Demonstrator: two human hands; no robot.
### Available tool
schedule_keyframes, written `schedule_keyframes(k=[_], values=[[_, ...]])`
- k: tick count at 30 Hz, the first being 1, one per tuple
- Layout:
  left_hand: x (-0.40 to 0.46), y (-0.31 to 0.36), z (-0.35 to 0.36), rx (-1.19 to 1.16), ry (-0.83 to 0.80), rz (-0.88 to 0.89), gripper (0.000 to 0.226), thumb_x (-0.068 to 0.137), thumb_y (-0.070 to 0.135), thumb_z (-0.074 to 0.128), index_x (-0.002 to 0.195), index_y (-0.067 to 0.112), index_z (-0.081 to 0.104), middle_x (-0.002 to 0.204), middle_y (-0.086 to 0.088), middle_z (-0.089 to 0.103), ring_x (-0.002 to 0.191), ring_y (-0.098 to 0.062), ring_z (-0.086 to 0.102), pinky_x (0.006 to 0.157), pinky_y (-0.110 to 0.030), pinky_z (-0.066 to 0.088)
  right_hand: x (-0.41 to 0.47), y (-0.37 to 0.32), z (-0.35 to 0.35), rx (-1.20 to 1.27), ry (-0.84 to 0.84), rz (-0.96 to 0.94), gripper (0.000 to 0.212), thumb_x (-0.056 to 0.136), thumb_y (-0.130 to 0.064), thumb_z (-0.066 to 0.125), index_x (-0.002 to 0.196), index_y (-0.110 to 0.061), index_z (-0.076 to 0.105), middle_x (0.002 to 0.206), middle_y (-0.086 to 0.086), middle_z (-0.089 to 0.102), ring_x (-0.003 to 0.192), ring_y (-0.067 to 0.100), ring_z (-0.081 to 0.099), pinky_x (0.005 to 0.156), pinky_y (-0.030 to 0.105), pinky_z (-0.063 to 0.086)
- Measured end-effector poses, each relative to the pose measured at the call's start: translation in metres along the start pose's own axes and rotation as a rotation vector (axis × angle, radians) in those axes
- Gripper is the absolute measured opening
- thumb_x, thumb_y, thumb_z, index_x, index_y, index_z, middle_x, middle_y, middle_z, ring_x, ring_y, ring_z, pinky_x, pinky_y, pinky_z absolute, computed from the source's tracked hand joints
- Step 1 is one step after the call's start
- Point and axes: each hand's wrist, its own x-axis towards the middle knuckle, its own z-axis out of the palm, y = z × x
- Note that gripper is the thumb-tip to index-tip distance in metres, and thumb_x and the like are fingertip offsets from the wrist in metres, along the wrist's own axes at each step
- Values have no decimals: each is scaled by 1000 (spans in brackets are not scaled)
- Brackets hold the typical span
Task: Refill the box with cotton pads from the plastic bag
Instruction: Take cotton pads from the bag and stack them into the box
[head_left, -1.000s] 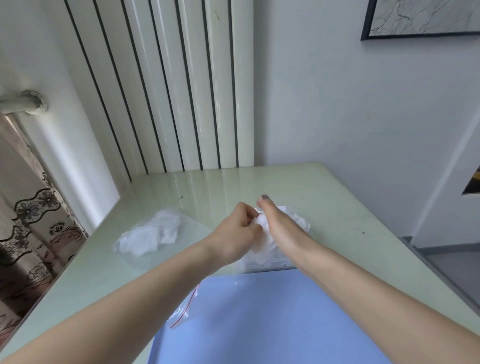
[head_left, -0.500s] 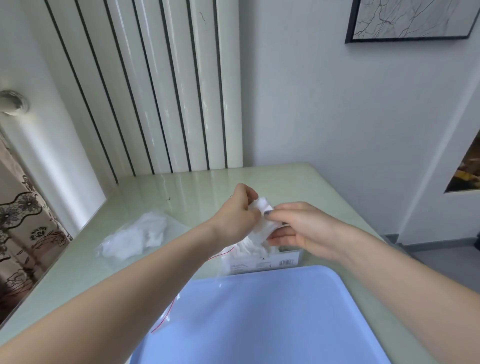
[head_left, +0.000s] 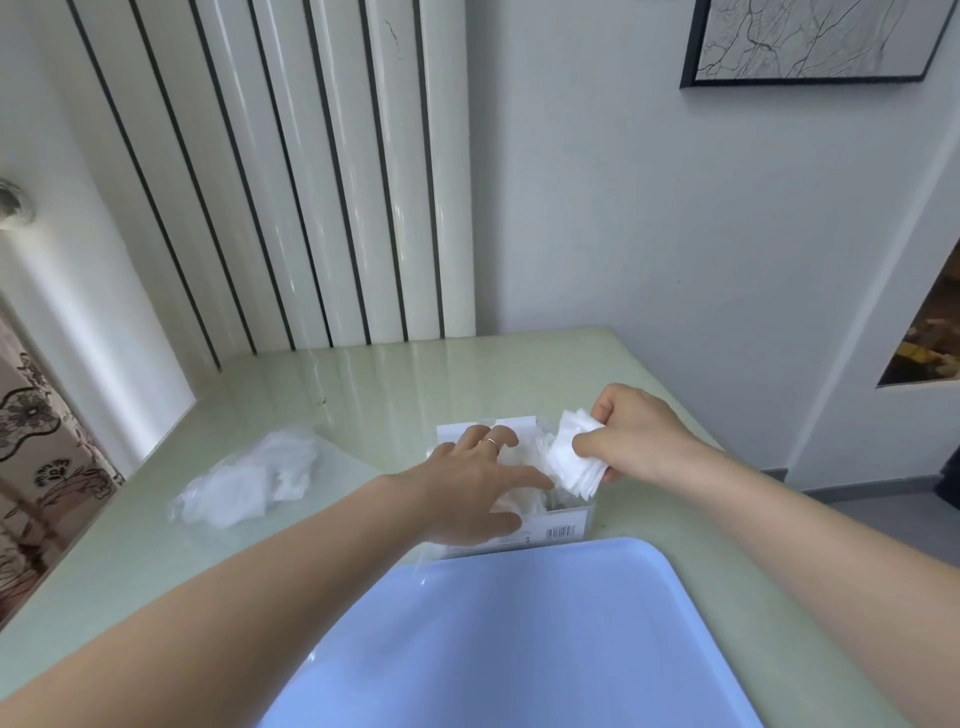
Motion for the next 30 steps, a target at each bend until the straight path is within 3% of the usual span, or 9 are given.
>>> schedule_keyframes(k=[3,6,10,14,18,22,25,27,30], values=[[4,0,1,-15,-31,-37,52,94,42,51,142,54,32,156,-4,14,146,-22,7,113,-49,28,4,0,10,-41,-23,-29,23,76,-14,64,93,-14,49,96,5,59,81,28,69,73,43,60],[6,-2,3,-78,-25,-49,39,93,43,53,131,50,45,153,-5,18,145,-21,9,111,-46,30,7,1,15,-122,-56,-62,28,78,-13,61,103,-16,51,99,2,59,86,27,66,70,34,53],[5,-6,7,-140,6,-44,30,93,42,56,123,44,54,150,-4,21,144,-19,10,108,-42,29,6,-1,21,-336,-17,-187,14,78,-9,55,92,-12,53,87,5,60,76,29,58,56,31,38],[2,-10,9,-160,30,-19,30,93,42,57,123,45,59,148,-2,25,142,-18,13,108,-41,31,2,-14,29,-515,-71,-323,13,83,-15,58,87,-16,46,78,1,51,70,27,50,55,32,37],[-2,-16,11,-145,60,-7,31,94,45,55,124,48,58,146,1,27,141,-16,11,113,-40,25,7,-18,38,-364,-197,-219,18,81,-15,66,97,-16,57,90,1,57,61,17,50,54,26,43],[-5,-17,11,-125,30,-41,31,95,47,52,125,50,56,149,3,23,143,-17,5,114,-46,22,7,-22,37,-628,-172,-264,19,85,-9,57,104,-14,56,104,7,58,81,26,56,60,28,43],[-5,-17,12,-161,17,-57,31,94,46,53,124,50,56,149,4,23,143,-19,7,113,-48,25,2,-23,47,-680,-247,-285,12,88,-17,62,97,-14,56,95,6,54,83,26,53,56,28,39],[-5,-18,13,-173,18,-60,30,94,47,54,124,50,56,148,5,23,142,-20,11,112,-48,26,4,-20,53,-583,-312,-202,14,85,-18,67,94,-13,58,90,2,54,78,22,52,53,24,36],[-8,-20,14,-165,10,-62,29,95,47,53,123,51,55,148,5,23,141,-21,14,110,-47,30,14,-14,52,-412,-336,-60,22,80,-15,67,99,-4,64,85,3,55,69,20,54,60,26,44]])
